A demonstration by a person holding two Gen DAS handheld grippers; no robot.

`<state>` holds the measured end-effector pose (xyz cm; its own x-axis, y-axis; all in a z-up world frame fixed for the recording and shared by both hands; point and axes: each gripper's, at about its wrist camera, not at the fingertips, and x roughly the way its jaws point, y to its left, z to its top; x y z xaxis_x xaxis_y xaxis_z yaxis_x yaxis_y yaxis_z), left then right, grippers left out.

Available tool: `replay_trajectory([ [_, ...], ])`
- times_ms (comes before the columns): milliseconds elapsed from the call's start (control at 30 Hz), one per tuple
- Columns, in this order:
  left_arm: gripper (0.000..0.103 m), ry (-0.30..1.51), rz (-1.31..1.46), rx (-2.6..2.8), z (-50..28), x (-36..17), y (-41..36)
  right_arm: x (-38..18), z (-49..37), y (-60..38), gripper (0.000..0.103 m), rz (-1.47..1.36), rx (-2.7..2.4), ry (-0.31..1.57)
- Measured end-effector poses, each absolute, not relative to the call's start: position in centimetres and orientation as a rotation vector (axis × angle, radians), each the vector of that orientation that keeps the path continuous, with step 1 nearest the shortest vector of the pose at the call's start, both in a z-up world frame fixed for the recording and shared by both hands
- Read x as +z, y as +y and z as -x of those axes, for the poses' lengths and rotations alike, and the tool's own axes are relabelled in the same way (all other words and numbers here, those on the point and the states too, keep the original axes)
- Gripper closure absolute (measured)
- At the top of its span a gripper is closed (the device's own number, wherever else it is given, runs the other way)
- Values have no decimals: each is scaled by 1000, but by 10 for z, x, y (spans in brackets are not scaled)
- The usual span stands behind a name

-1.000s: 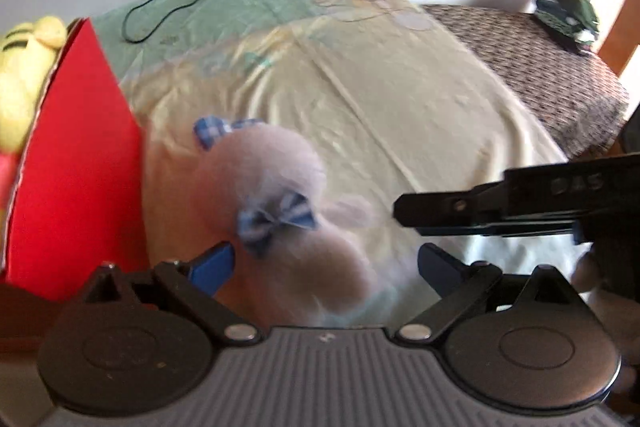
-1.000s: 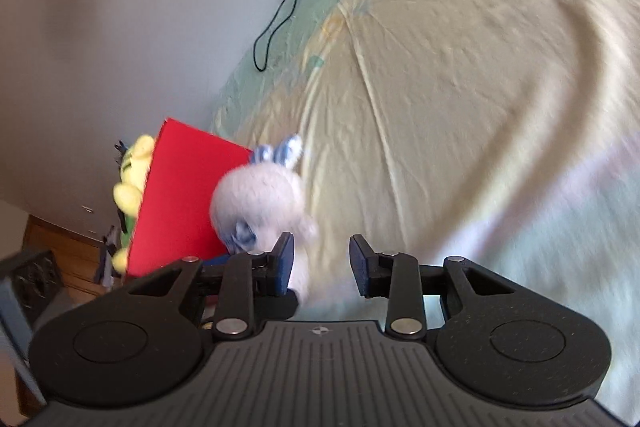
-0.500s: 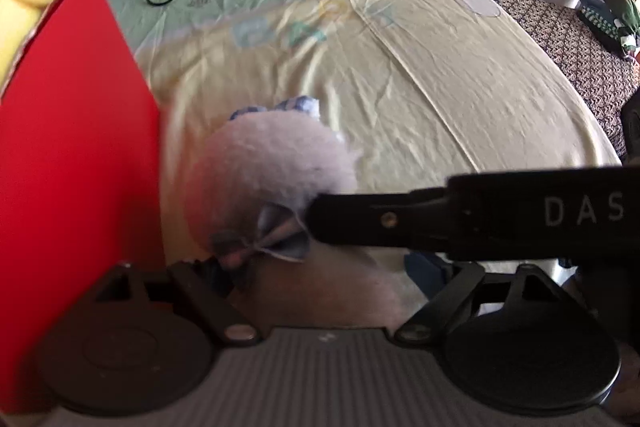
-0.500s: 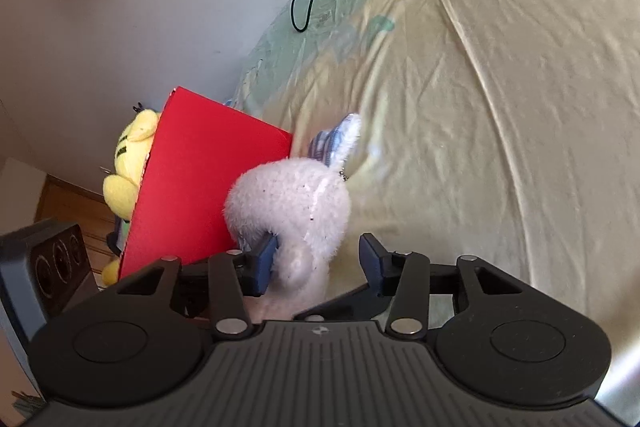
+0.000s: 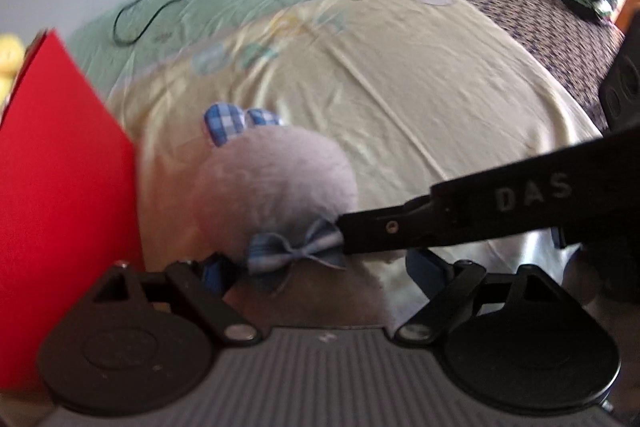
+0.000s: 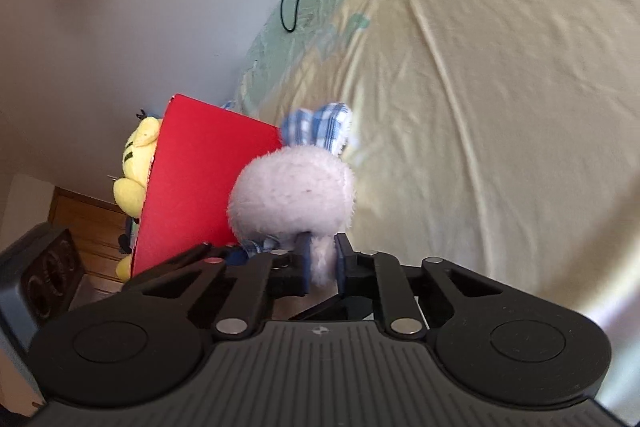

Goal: Organize objects
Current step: 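Close the right tool on the white bunny's body, then lift the white bunny in the right tool and swing over the red box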

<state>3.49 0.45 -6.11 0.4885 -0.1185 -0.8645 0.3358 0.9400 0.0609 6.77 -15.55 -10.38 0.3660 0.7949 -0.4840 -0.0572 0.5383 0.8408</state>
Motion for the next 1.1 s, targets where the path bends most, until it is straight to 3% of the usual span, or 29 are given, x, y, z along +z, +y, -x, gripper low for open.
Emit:
replay_trajectory([
  [1100, 17, 918, -132, -359, 22, -7, 13, -29, -1, -163, 89, -711, 719, 889],
])
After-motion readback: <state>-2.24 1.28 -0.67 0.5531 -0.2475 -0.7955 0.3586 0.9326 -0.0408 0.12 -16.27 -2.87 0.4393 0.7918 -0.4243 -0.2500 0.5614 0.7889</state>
